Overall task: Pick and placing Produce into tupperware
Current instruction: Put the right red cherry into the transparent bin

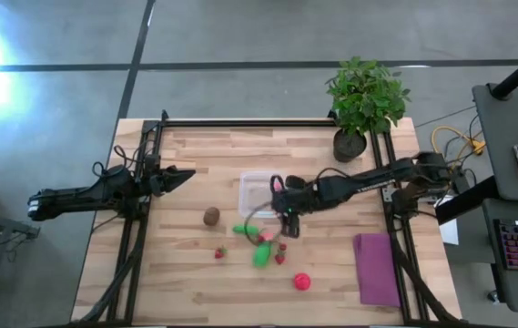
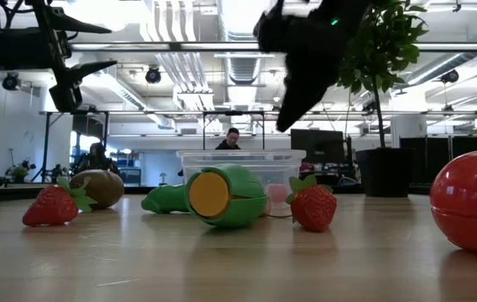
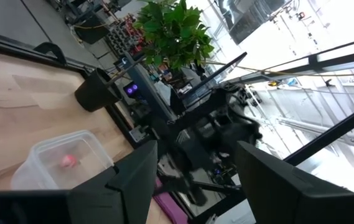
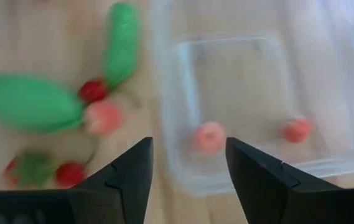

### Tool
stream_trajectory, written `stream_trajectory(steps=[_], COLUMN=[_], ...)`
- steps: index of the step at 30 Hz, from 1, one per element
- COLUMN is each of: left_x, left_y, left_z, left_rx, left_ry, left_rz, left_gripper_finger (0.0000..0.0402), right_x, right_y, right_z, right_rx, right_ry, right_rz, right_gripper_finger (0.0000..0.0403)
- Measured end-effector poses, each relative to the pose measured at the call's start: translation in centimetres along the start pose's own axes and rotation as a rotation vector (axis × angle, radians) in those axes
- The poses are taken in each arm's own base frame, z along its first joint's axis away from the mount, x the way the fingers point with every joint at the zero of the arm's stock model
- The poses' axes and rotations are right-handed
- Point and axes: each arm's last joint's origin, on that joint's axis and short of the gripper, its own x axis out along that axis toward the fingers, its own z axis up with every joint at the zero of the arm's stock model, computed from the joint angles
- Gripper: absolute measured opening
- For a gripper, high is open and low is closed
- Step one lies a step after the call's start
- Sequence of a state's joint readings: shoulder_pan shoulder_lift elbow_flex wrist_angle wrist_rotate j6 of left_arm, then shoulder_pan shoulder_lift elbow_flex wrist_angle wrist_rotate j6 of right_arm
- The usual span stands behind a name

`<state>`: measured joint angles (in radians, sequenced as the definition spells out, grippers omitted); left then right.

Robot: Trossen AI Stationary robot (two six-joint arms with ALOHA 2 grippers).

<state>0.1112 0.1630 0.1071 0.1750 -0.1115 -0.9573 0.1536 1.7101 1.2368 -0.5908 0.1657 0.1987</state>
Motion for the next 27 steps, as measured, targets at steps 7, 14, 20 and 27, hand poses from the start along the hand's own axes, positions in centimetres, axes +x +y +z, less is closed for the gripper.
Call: stream_trajectory(steps=[7, 14, 20, 27], left_x=[0.0, 0.0, 0.0, 0.0], left_y=[0.0, 0.0, 0.0, 0.0], left_z=[0.0, 0.0, 0.0, 0.0], left_rx=[0.000, 0.000, 0.000, 0.000], left_ry=[-0.001, 0.001, -0.001, -0.001], left_rz=[-0.002, 0.001, -0.002, -0.001], left_gripper_finger=[0.0201, 0.0201, 0.0201, 0.0201], right_x=[-0.6, 1.0, 1.8, 1.9], right_y=[4.9, 6.3, 6.9, 7.7], right_z=[-2.0, -2.9, -3.1, -3.3], right_rx=[-0.171, -0.103, -0.074, -0.101], right_ry=[0.035, 0.068, 0.065, 0.062], right_rz=[0.050, 0.052, 0.065, 0.067], right_gripper_finger=[0.0194, 0.0194, 0.0194, 0.0194])
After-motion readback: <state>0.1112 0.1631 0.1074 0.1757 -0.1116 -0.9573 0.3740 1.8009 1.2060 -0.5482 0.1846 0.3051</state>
